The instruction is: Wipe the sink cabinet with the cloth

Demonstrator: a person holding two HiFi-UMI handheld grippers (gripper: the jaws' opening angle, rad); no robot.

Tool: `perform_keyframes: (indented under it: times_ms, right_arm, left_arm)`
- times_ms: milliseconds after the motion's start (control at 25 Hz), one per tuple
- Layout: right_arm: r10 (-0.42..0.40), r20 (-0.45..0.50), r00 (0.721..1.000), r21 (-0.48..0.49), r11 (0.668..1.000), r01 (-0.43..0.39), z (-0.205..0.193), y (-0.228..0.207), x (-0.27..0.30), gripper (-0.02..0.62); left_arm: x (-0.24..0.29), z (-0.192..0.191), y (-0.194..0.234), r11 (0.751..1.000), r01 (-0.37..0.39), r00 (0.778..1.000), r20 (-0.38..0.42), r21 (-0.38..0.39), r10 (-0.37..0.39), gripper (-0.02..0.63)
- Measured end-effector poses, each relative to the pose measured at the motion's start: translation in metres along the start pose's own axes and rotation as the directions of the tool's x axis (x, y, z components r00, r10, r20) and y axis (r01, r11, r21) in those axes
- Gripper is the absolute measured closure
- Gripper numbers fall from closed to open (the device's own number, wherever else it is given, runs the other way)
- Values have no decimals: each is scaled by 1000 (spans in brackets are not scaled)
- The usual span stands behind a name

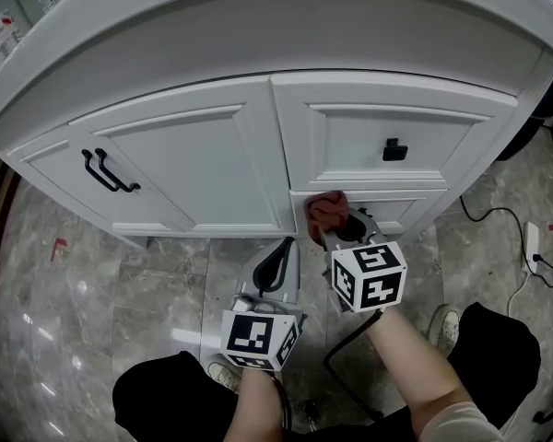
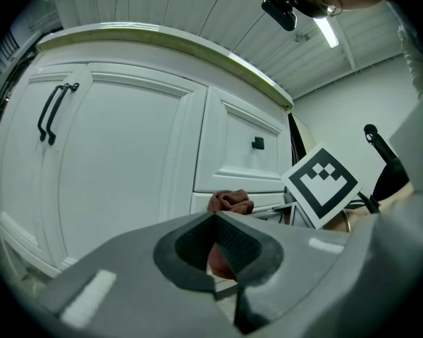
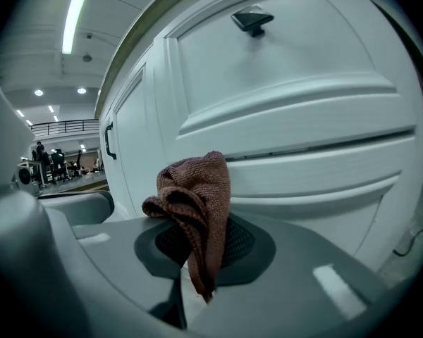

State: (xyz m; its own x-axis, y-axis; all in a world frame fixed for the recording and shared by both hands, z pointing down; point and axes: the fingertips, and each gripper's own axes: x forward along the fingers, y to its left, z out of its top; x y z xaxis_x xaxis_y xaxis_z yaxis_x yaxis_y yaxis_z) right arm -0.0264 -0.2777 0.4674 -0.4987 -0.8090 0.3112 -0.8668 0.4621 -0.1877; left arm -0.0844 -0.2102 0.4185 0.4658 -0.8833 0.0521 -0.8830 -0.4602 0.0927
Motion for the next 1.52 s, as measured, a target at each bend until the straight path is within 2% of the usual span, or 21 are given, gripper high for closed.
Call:
perform_keyframes:
  times_ms: [240,560,920,1240,1400,1520]
  right_arm:
    - [-64,-16,998,24,998,65,-5,-37,-18,512]
    - [-108,-19,994,90,990,109,-3,-82,-48,514]
    - [-206,-24,978,132,969,208,-2,-131,-78,515]
    - [-280,-14,960,162,947,279,1,-165,-103,514]
    - [-343,19,939,176,926,334,8,-177,-119,517]
    - [-340,34,940,163,930,330,7,-169,-120,517]
  left_arm:
    - [12,-1,-16,1000,25,1000,-5,-2,-25,605]
    - [35,-4,-52,997,80,997,-16,7,-80,605]
    - [47,-13,-88,993,120,992,-43,20,-119,605]
    - [51,-19,-91,992,122,991,-55,8,-122,605]
    - [50,-23,-92,992,123,991,-58,4,-123,605]
    - [44,-23,-90,993,119,992,-50,2,-119,605]
